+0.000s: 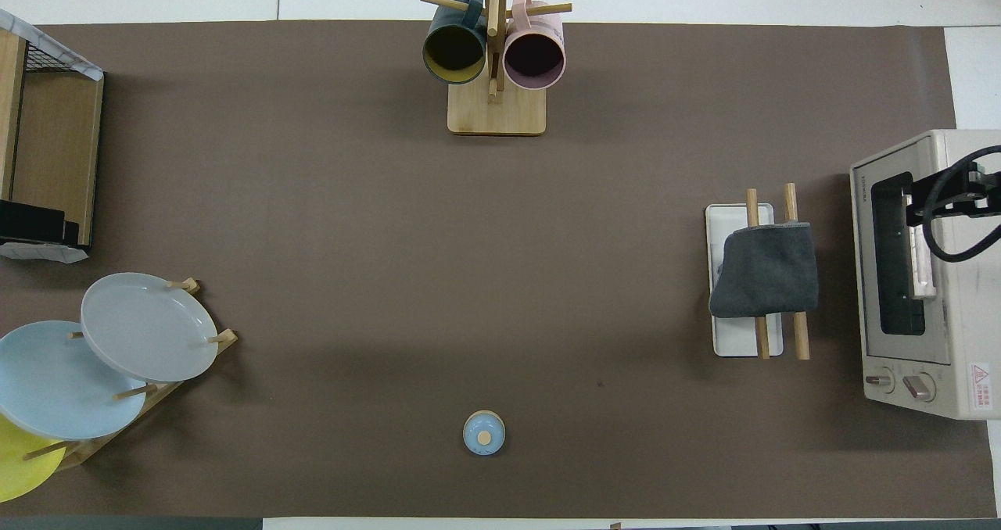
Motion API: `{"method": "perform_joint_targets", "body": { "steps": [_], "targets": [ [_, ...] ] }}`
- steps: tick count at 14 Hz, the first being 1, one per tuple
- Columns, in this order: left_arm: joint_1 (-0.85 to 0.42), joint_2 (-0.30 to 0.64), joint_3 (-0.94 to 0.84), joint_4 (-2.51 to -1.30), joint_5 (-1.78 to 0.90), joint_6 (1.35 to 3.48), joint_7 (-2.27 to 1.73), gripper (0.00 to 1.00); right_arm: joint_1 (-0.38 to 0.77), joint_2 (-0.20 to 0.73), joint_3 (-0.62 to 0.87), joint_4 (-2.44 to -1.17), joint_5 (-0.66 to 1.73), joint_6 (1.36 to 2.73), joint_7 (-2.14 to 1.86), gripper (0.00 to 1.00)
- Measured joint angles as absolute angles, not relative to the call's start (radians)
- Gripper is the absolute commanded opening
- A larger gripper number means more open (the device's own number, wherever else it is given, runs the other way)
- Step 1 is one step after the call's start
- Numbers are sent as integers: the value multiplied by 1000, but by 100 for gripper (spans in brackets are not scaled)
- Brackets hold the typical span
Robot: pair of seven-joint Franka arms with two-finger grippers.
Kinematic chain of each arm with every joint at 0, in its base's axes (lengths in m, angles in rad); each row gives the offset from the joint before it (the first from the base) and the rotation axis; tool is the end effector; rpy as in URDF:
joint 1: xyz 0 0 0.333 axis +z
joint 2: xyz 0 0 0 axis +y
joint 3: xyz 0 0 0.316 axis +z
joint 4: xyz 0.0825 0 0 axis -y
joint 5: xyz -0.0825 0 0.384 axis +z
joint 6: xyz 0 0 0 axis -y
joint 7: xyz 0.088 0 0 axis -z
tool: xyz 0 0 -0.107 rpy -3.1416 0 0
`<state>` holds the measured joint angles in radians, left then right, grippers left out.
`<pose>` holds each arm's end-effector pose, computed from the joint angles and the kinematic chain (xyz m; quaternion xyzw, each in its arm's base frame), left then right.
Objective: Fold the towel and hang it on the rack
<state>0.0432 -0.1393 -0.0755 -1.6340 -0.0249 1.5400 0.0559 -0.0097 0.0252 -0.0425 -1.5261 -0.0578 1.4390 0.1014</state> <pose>0.5069 -0.0222 0.6657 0.9987 -0.0445 0.0225 0.0069 0.5471 -0.0351 0.6208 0.9949 -0.0788 -0.0553 0.0307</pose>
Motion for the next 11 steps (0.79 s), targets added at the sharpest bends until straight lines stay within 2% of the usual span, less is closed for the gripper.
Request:
{"method": "perform_joint_targets", "body": {
  "steps": [6, 11],
  "targets": [
    [43, -181, -77, -1675, -25, 1518, 40, 100, -16, 31, -41, -1528, -58, 1439, 101, 100],
    [43, -159, -77, -1729, -25, 1517, 40, 100, -16, 32, -45, -1526, -58, 1439, 101, 100]
  ]
}}
